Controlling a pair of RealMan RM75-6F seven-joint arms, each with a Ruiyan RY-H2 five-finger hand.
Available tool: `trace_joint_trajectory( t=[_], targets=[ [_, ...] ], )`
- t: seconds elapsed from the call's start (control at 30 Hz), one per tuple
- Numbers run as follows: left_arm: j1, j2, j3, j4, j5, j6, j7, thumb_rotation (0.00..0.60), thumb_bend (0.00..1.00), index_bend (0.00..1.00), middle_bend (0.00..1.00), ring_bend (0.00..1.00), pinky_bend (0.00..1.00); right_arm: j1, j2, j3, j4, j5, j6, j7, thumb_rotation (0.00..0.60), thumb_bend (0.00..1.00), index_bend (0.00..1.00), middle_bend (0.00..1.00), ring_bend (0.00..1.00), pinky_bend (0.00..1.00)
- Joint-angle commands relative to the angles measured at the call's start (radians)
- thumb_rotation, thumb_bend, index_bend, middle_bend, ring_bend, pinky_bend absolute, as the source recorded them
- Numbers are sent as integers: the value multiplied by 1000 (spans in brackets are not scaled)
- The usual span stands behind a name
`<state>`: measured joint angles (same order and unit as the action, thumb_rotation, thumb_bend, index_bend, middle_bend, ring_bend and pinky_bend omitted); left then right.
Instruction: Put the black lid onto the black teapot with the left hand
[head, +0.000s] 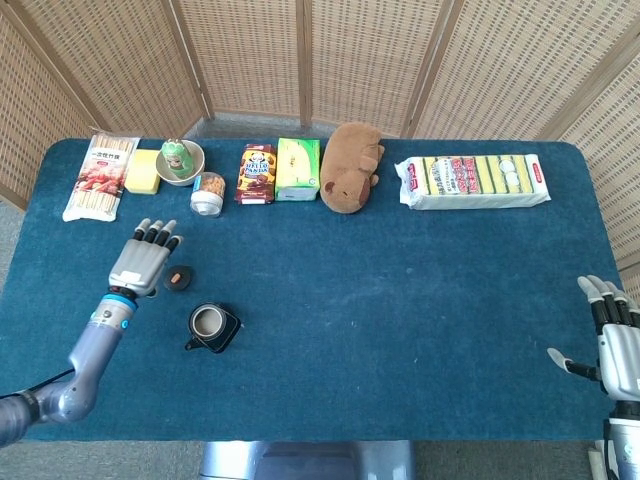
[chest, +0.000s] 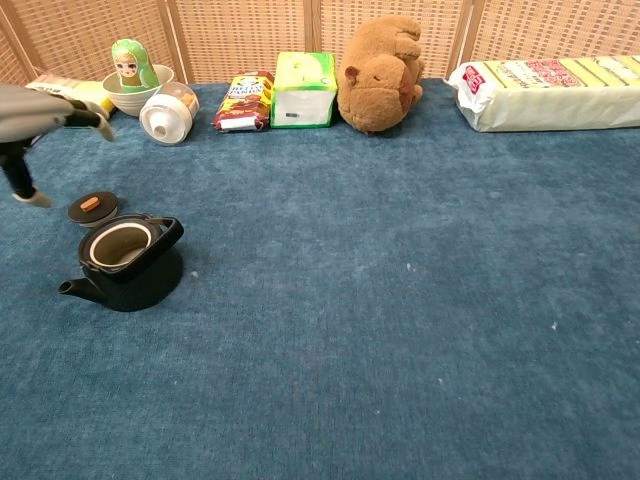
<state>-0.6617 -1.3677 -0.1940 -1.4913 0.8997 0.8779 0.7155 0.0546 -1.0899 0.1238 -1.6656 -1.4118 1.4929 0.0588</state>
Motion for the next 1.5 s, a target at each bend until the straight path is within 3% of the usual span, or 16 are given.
trace_joint_trajectory(
  t=[0.03, 0.6, 1.5],
  targets=[
    [-23, -25, 12, 14, -29, -6, 24, 600, 158, 158, 0, 0, 0, 0, 1, 2, 2, 4, -2, 5, 600, 123, 70, 68, 71, 0],
    [-64, -40, 76, -10, -105, 30, 92, 600, 150, 159, 0, 0, 0, -2, 7, 3, 0, 4, 0, 20, 600, 123, 69, 68, 71, 0],
    [-127, -91, 116, 38, -224, 66, 129, 600, 173, 225, 0, 0, 0, 0, 14, 1, 2, 5, -12, 42, 600, 124, 70, 68, 72, 0]
  ],
)
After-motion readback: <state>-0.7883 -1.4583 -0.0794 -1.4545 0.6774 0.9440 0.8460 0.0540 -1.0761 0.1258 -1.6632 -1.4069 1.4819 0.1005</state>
